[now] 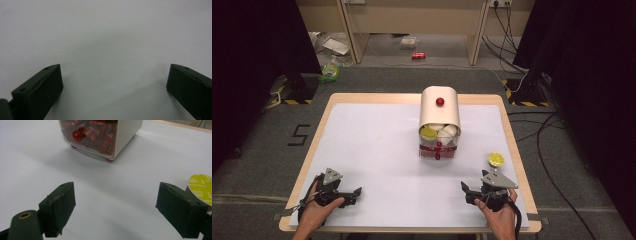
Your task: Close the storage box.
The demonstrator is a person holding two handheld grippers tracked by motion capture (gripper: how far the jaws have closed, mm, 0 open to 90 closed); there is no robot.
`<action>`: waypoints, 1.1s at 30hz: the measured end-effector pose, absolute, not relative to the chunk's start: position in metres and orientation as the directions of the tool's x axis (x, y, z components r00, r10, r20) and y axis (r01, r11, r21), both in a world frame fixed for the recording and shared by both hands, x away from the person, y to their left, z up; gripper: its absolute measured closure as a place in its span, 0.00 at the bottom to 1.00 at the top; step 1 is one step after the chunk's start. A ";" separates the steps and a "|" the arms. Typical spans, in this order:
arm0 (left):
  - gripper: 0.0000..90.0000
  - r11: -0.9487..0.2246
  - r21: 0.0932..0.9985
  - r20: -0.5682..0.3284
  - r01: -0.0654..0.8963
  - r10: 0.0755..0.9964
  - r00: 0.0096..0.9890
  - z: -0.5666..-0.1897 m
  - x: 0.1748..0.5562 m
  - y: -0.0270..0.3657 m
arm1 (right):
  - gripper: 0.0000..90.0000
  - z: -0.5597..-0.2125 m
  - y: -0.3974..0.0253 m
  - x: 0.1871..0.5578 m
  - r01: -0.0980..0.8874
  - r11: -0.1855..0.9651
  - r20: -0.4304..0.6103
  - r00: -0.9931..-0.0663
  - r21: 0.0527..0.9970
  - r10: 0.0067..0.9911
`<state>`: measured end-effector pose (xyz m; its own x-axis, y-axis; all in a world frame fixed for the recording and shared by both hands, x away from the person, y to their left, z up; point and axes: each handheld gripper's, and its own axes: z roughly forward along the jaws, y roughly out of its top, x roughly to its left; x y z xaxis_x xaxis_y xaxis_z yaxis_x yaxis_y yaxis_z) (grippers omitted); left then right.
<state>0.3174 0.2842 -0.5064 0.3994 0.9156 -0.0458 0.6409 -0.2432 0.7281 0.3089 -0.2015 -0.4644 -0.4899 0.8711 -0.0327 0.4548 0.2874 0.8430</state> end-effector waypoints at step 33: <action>0.00 -0.243 0.728 -0.046 0.641 0.916 0.399 -0.506 0.317 0.284 | 0.18 -0.483 -0.219 0.301 0.550 0.319 -0.015 -0.486 0.772 0.874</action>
